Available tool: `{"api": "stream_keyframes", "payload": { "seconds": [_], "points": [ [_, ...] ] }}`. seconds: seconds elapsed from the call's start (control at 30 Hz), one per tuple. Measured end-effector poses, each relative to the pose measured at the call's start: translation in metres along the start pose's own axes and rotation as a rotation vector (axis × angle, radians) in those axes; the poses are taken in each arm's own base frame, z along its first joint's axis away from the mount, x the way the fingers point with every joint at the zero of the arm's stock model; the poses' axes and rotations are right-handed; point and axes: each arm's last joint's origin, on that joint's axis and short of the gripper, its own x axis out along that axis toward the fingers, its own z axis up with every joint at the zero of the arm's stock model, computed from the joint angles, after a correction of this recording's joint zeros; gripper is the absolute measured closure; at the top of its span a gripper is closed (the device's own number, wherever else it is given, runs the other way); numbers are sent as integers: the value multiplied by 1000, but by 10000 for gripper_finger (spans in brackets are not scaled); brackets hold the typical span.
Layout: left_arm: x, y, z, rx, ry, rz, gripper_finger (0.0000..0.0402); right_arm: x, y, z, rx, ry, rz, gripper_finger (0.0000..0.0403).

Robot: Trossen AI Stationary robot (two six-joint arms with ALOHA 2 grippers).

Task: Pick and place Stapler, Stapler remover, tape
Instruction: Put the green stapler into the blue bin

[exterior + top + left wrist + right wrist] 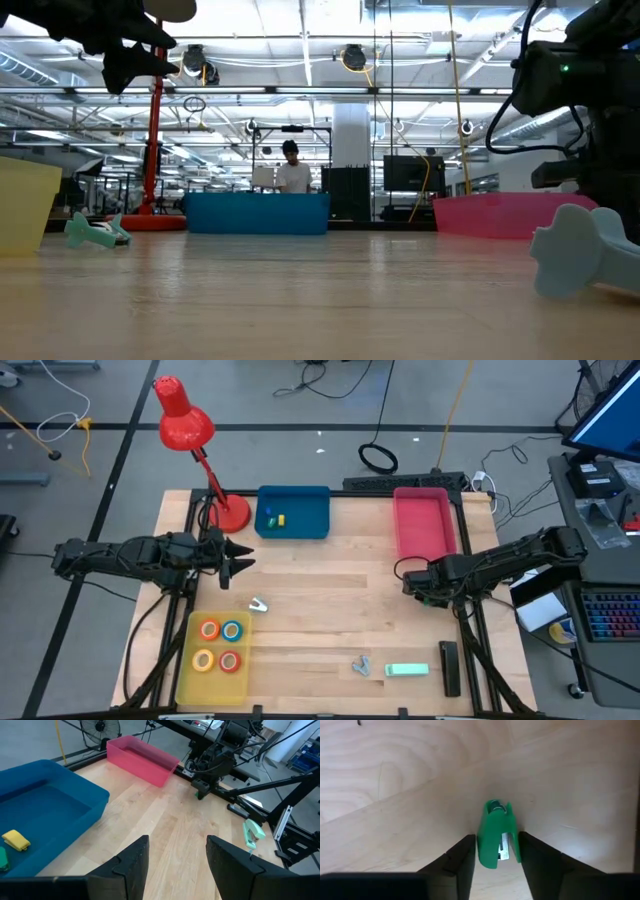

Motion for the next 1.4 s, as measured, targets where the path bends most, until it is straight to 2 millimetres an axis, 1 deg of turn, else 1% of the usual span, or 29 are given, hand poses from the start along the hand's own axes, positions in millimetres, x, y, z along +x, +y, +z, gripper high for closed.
{"api": "stream_keyframes", "payload": {
  "seconds": [0.23,0.37,0.43,0.6,0.73,0.87,0.93,1.07,1.27,1.4],
  "points": [
    [0,0,0,-5,0,0,204,-2,2,-2,-23,9,12,320],
    [0,0,0,-13,0,0,204,-10,9,-6,-74,20,43,345],
    [0,0,0,-16,0,0,204,-17,16,-10,-112,25,96,347],
    [0,-1,2,-29,-23,-11,204,-47,41,-26,-196,84,297,341],
    [0,-3,7,-36,-71,-33,204,-79,68,-40,-223,93,609,344],
    [-1,-4,10,-31,-106,-25,204,-108,89,-45,-222,24,925,345],
    [0,-4,10,-19,-114,-14,204,-121,99,-42,-220,-39,1075,346],
    [2,-3,10,-10,-126,28,204,-140,112,-26,-269,-166,1264,346],
    [12,-6,14,-24,-169,56,204,-159,127,7,-356,-376,1405,347],
    [23,-8,14,-54,-173,52,204,-163,138,30,-435,-464,1453,347]
  ]
}}
